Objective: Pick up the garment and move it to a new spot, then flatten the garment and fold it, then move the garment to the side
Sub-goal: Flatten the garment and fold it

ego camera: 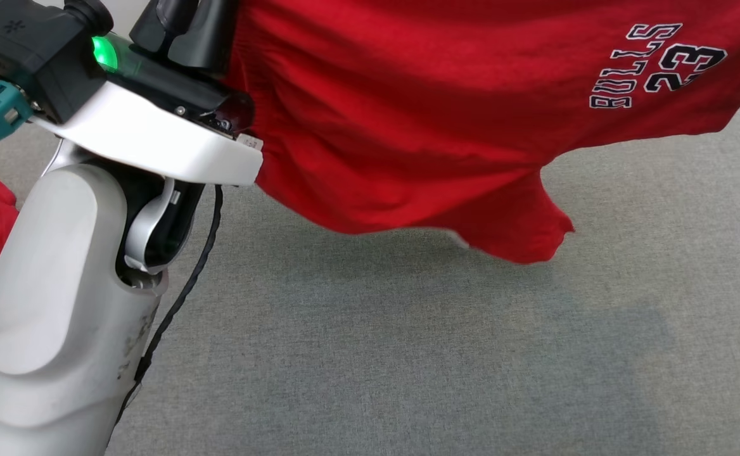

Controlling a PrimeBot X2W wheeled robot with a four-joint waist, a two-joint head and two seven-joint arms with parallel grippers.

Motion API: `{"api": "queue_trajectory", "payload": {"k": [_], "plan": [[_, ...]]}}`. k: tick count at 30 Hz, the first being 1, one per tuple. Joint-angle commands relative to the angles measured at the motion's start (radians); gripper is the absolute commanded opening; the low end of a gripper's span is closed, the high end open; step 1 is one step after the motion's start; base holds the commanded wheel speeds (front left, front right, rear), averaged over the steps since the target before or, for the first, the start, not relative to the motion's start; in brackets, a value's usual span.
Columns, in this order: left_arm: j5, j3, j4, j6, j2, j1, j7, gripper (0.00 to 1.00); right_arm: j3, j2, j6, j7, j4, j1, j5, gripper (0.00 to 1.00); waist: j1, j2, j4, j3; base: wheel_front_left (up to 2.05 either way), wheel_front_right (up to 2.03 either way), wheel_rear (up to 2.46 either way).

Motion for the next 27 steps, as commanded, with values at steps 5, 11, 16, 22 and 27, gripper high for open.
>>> {"api": "queue_trajectory", "payload": {"k": [5, 11, 16, 22, 27], "plan": [[-0.008, -0.005, 0.048, -0.008, -0.014, -0.037, -0.019, 0.0, 0.007, -0.002, 0.0, 0.019, 0.057, -0.032, 0.033, 0.0, 0.0, -0.0001, 0.006, 0.037, 0.0, 0.0, 0.0], [-0.005, -0.012, 0.186, -0.037, -0.039, -0.151, -0.058, 0.0, 0.038, -0.008, 0.0, 0.013, 0.162, -0.158, 0.065, 0.0, 0.0, -0.0001, 0.015, 0.131, 0.0, 0.0, 0.0], [0.001, -0.003, 0.397, -0.063, -0.081, -0.333, -0.144, 0.0, 0.118, 0.017, 0.0, -0.035, 0.341, -0.381, 0.082, 0.0, 0.0, -0.0001, 0.014, 0.194, 0.0, 0.0, 0.0], [-0.008, 0.041, 0.718, -0.085, -0.123, -0.545, -0.265, 0.0, 0.221, 0.086, 0.0, -0.161, 0.655, -0.662, 0.098, 0.0, 0.0, -0.0001, 0.0, 0.212, 0.0, 0.0, 0.0], [-0.019, 0.078, 0.874, -0.096, -0.144, -0.584, -0.278, 0.0, 0.291, 0.127, 0.0, -0.194, 0.843, -0.75, 0.119, 0.0, 0.0, -0.0001, -0.003, 0.221, 0.0, 0.0, 0.0]]}}
